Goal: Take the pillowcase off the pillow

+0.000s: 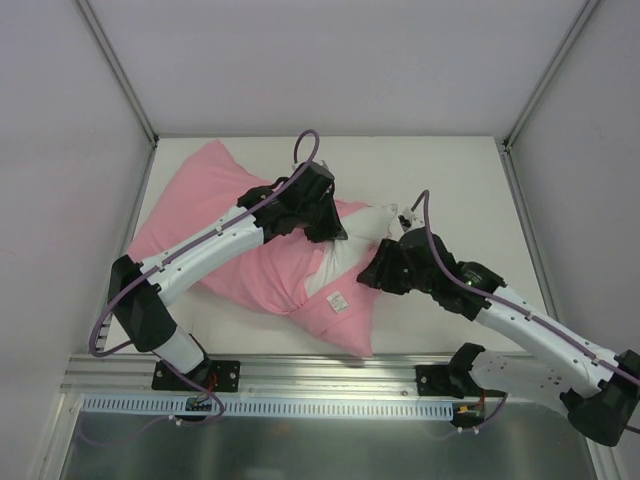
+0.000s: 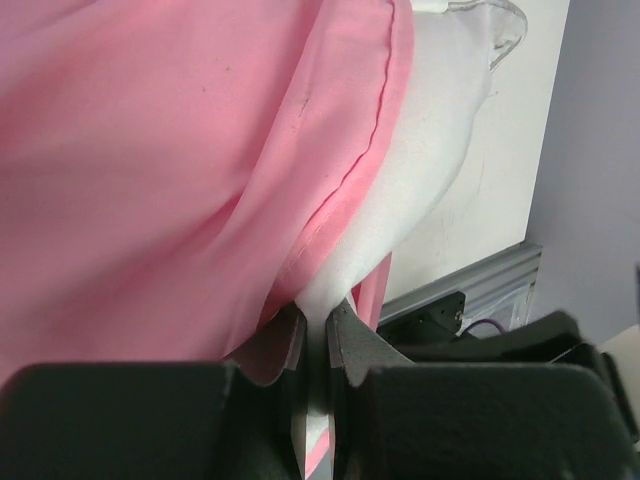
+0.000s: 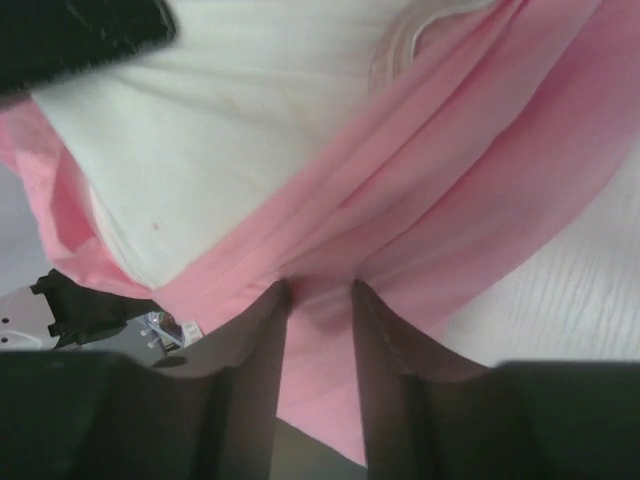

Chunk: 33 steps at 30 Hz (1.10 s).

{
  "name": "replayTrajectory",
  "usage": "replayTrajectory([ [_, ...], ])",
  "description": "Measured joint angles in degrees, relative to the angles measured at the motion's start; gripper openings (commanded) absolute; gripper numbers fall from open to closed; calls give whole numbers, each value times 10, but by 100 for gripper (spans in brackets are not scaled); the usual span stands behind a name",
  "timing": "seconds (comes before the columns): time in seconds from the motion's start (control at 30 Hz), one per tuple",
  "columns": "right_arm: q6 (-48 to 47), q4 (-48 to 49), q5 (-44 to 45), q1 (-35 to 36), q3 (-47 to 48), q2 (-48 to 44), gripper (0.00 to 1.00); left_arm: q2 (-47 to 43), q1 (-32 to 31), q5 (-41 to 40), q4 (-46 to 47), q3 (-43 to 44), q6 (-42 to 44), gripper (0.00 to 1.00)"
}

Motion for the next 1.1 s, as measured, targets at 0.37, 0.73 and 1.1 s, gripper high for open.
replayTrajectory([
  [0.37,36,-16,50,60,-163,-190,1,10,45,15,11,29,0,0],
  [0.73,4,-73,105,54,-55,-108,86,11,52,30,23,21,-3,0],
  [1.1,4,-5,59,3,51,48,86,4,51,45,35,-5,-6,0],
])
